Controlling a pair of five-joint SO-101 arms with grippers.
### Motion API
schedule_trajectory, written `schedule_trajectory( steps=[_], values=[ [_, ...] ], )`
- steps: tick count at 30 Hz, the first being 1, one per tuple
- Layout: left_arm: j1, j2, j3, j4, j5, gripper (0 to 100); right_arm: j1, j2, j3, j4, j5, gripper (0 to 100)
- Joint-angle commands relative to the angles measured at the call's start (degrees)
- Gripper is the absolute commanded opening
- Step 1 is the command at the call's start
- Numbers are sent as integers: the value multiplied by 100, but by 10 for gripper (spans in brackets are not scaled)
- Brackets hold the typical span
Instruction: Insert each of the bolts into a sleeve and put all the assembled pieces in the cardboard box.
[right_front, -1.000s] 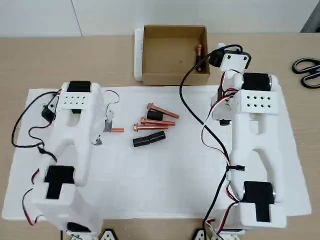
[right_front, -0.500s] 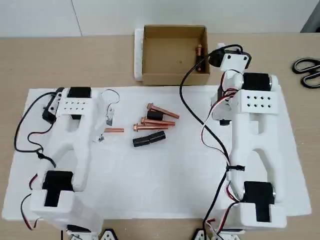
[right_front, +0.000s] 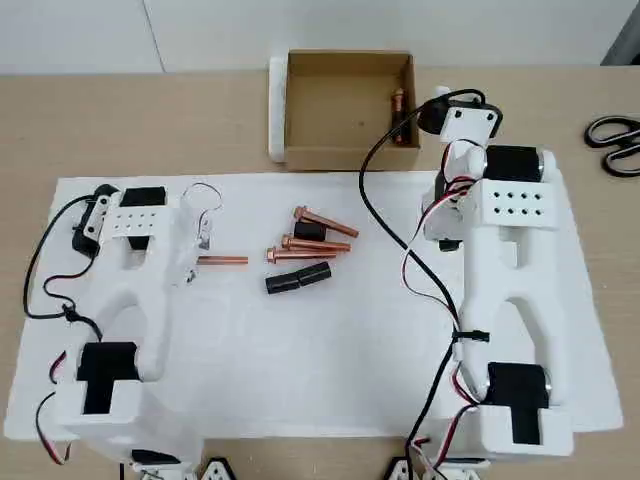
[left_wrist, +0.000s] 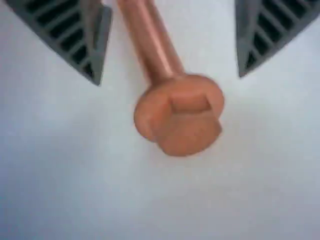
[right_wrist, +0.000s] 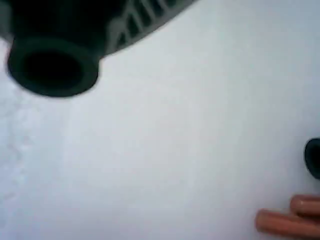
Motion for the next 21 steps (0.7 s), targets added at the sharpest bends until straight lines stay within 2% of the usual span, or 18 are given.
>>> schedule_trajectory(
  steps=[1, 5, 10, 15, 21],
  values=[
    [-35, -281, 40, -246, 26, 166, -22, -312, -35, -84, 35, 7],
    [-26, -281, 391, -765, 18, 158, 4, -312, -35, -48, 35, 7],
    [-26, -281, 699, -1231, 18, 82, 13, -312, -35, -31, 35, 7],
    [-26, -281, 708, -1310, 18, 11, 13, -312, -35, -31, 35, 7],
    [0, -290, 690, -1310, -9, 6, 13, -312, -35, -48, 35, 7]
  ],
)
